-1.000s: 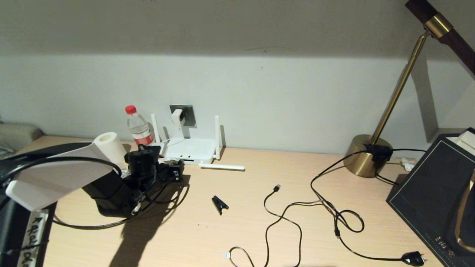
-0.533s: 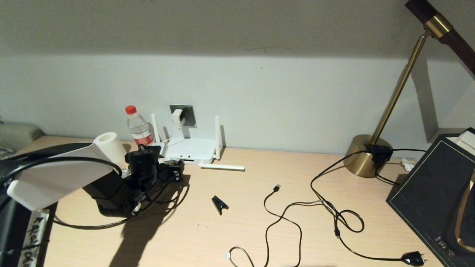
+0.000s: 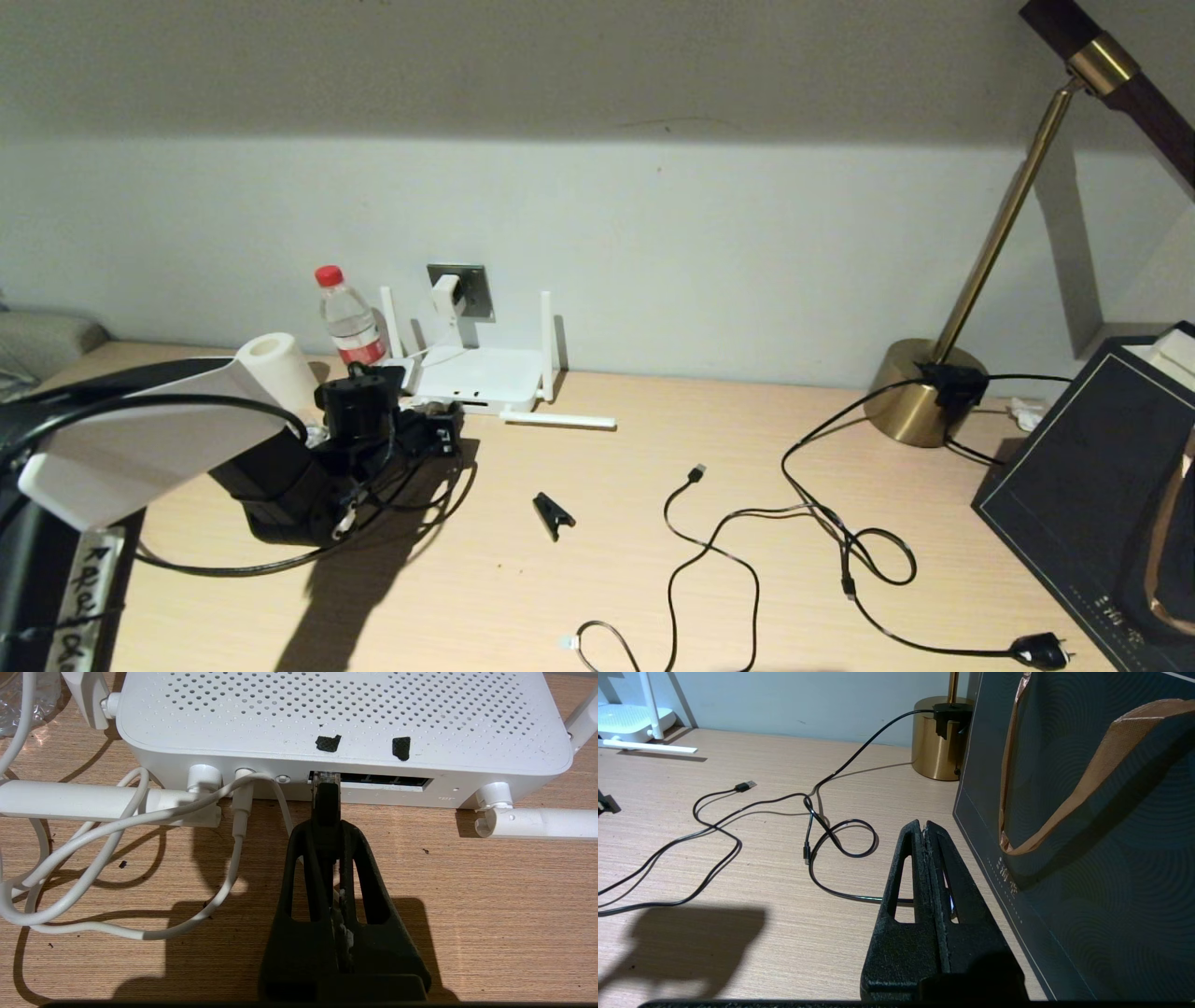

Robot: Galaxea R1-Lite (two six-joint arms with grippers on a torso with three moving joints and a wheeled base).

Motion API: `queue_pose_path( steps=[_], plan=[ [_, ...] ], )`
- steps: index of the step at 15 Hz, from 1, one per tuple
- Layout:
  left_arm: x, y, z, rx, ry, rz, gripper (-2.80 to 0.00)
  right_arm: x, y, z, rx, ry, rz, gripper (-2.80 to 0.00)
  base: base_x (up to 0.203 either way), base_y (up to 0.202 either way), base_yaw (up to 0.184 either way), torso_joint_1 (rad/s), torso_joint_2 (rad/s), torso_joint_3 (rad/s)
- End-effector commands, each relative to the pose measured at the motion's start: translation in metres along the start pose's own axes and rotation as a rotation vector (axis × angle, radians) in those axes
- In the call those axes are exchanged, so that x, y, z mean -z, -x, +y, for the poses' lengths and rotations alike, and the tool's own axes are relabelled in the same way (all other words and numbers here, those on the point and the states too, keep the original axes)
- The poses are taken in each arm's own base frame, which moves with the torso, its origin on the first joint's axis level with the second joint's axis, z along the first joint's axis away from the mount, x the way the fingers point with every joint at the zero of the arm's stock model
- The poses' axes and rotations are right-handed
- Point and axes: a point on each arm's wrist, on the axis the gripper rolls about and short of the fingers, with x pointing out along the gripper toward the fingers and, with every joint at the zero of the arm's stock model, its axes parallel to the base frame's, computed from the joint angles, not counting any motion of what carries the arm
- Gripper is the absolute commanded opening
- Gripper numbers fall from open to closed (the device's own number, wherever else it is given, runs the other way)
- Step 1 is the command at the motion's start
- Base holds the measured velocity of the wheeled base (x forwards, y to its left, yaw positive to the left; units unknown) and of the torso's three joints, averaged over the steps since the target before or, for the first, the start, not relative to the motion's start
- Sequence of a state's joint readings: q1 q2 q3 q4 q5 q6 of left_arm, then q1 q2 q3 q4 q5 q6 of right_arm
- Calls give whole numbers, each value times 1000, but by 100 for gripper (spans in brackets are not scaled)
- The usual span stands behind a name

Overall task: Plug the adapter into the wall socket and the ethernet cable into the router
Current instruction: Plug cable into router interface

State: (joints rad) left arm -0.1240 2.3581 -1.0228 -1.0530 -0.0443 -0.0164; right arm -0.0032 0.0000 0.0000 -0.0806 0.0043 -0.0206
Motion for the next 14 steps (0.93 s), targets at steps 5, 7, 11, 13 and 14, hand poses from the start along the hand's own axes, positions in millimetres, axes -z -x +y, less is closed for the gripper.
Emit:
queue_pose_path(
  steps=[5,7,11,13,14],
  plan=[
    [-3,-1,0,0,0,-15,-280,8,-2,0,-1,1,30,-280,0,0,0,0,0,0],
    [-3,-3,0,-1,0,-16,-280,8,-2,0,-1,1,30,-280,0,0,0,0,0,0],
    [0,-5,0,0,0,-10,-280,8,-2,0,-1,1,30,-280,0,0,0,0,0,0],
    [-1,-6,0,1,0,-14,-280,8,-2,0,-1,1,30,-280,0,0,0,0,0,0],
    [-1,-6,0,1,0,-14,-280,8,-2,0,-1,1,30,-280,0,0,0,0,0,0]
  ],
)
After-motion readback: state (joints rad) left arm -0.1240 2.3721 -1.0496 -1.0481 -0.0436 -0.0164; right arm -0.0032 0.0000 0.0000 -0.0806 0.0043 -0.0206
